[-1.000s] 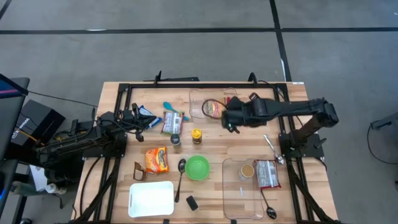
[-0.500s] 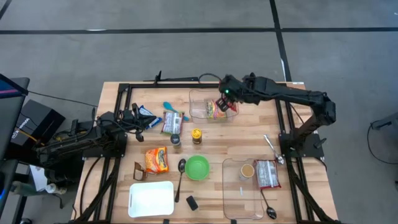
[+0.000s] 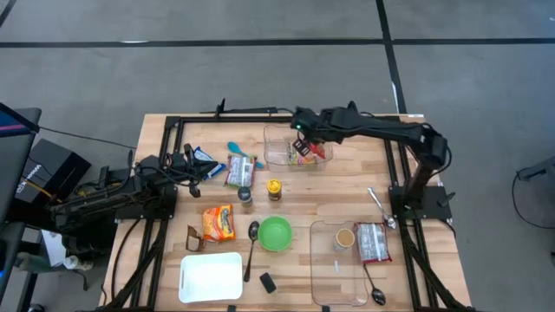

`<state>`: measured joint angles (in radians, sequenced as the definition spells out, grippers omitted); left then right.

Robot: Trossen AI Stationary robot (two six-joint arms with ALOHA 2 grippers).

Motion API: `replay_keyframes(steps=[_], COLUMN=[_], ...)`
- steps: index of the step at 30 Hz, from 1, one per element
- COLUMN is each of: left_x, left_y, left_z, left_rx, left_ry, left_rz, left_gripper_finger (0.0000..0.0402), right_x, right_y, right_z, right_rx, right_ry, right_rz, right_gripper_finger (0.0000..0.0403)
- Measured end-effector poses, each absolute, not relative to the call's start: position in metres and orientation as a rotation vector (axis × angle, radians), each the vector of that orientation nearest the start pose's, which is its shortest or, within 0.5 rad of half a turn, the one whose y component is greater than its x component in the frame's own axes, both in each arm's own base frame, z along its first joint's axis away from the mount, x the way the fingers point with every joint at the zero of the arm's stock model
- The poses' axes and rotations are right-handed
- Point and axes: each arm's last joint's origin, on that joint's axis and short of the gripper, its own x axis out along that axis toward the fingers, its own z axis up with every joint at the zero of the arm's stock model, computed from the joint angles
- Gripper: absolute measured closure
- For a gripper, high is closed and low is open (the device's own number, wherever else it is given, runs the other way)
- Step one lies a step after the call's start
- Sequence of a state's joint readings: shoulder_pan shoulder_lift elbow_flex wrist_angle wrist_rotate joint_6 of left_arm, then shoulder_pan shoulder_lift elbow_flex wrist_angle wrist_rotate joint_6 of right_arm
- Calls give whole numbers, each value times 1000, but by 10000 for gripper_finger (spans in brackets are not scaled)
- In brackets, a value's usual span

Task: Pick & Place Food Item
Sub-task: Put the top red noodle pack into the top transparent bin

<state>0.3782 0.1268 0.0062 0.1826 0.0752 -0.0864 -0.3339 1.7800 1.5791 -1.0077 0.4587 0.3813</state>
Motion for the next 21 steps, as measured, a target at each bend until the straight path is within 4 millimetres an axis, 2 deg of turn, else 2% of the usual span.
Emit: replay_keyframes(steps=[6,21], left_x=[98,98], left_y=[37,37], left_z=[173,173], left_rx=[-72,-72], left_ry=[-73,-74], left_rz=[300,300], left_gripper_finger=[401,401], right_x=[338,337], right_y=[-145,-144], right_z=[269,270], right_rx=[255,285], right_ry=[1131,1144], right_rz=[-946,-916], right_gripper_finger=[402,402])
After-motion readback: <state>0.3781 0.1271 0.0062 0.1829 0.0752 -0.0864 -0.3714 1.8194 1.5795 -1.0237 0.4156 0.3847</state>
